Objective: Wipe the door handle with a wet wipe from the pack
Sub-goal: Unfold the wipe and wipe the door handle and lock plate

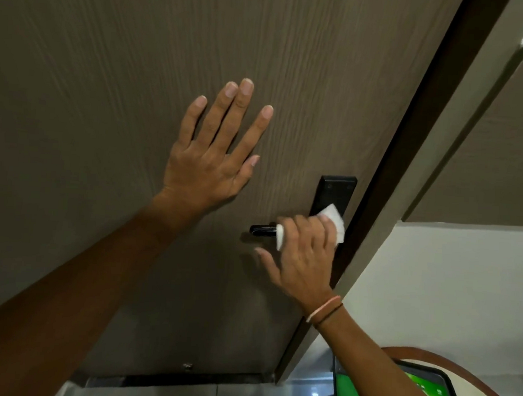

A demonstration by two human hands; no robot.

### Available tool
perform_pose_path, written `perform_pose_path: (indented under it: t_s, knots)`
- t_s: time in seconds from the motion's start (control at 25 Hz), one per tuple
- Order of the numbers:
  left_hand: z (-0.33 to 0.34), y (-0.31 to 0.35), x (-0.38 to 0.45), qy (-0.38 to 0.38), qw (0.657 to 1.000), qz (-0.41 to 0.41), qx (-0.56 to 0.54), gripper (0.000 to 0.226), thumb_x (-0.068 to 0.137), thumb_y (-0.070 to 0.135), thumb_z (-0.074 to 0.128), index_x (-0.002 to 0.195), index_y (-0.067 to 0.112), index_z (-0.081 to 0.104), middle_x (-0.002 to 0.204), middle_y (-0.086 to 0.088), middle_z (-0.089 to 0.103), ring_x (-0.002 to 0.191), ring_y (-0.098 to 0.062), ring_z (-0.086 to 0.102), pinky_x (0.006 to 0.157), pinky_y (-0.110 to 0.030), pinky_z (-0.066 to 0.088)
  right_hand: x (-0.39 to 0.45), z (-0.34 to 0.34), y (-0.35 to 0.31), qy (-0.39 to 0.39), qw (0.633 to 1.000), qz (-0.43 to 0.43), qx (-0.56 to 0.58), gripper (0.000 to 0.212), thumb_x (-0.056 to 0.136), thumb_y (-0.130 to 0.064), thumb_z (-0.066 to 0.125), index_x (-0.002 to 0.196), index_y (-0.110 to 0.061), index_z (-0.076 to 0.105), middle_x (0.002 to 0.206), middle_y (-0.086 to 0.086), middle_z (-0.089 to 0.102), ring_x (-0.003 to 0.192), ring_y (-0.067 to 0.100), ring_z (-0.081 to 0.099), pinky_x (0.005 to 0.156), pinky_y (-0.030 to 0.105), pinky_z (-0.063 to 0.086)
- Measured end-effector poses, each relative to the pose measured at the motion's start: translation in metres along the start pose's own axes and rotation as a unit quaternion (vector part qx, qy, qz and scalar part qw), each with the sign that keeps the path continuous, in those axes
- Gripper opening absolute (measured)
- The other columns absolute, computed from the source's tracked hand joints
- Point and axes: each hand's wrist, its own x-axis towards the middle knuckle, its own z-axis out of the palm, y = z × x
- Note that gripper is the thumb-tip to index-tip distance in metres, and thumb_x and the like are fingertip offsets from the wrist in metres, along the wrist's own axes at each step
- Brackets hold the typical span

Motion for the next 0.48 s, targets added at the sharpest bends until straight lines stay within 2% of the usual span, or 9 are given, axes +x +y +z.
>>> perform_pose_path:
  t_s: [0.08, 0.16, 0.28, 0.36, 0.4, 0.48]
  knots:
    - [0.000, 0.000, 0.000, 0.003, 1.000, 0.001, 0.000, 0.067, 0.109, 0.044, 0.035, 0.168, 0.019, 0.019, 0.174, -0.015, 0.010, 0.163, -0.027, -0.003, 0.133, -0.048, 0.004, 0.012, 0.000, -0.018, -0.007, 1.000, -0.016, 0.007, 0.062, 0.097, -0.070, 0.038, 0.111, -0.013, 0.056, 0.102, 0.010, 0.059, 0.095, 0.026, 0.048, 0.097, 0.043, 0.036]
    - [-0.001, 0.000, 0.000, 0.002, 1.000, 0.001, 0.001, 0.067, 0.109, 0.044, 0.035, 0.168, 0.019, 0.019, 0.172, -0.016, 0.012, 0.163, -0.026, -0.004, 0.133, -0.048, 0.004, 0.017, 0.001, -0.029, -0.014, 0.999, -0.025, 0.019, 0.060, 0.096, -0.070, 0.041, 0.108, -0.013, 0.057, 0.095, 0.009, 0.063, 0.090, 0.024, 0.046, 0.089, 0.042, 0.037]
    - [-0.002, 0.000, 0.001, 0.001, 1.000, 0.001, 0.000, 0.067, 0.109, 0.043, 0.036, 0.169, 0.019, 0.018, 0.171, -0.016, 0.012, 0.163, -0.026, -0.005, 0.132, -0.047, 0.003, 0.011, 0.009, -0.035, -0.015, 0.997, -0.080, 0.005, 0.057, 0.096, -0.065, 0.049, 0.118, -0.012, 0.056, 0.116, 0.011, 0.055, 0.103, 0.027, 0.050, 0.095, 0.044, 0.038]
    - [-0.002, 0.000, 0.001, 0.005, 1.000, 0.001, -0.002, 0.067, 0.109, 0.043, 0.036, 0.169, 0.018, 0.018, 0.171, -0.017, 0.014, 0.163, -0.026, -0.004, 0.132, -0.047, 0.004, 0.006, 0.017, -0.028, -0.009, 0.988, -0.150, -0.038, 0.062, 0.097, -0.060, 0.053, 0.135, -0.011, 0.051, 0.129, 0.010, 0.048, 0.114, 0.027, 0.049, 0.104, 0.044, 0.036]
    - [-0.002, -0.001, 0.000, 0.006, 1.000, 0.001, 0.000, 0.067, 0.108, 0.043, 0.036, 0.168, 0.018, 0.019, 0.170, -0.017, 0.016, 0.163, -0.026, -0.003, 0.132, -0.048, 0.006, 0.004, 0.021, -0.022, -0.001, 0.981, -0.184, -0.061, 0.069, 0.099, -0.057, 0.052, 0.147, -0.008, 0.043, 0.137, 0.010, 0.046, 0.124, 0.028, 0.047, 0.113, 0.045, 0.032]
    - [-0.003, -0.002, 0.000, 0.012, 1.000, 0.005, 0.006, 0.067, 0.108, 0.043, 0.037, 0.168, 0.018, 0.021, 0.170, -0.018, 0.019, 0.163, -0.026, -0.001, 0.132, -0.048, 0.008, 0.001, 0.024, -0.007, 0.024, 0.971, -0.225, -0.082, 0.079, 0.103, -0.051, 0.049, 0.161, -0.004, 0.022, 0.159, 0.015, 0.035, 0.147, 0.032, 0.034, 0.129, 0.045, 0.015]
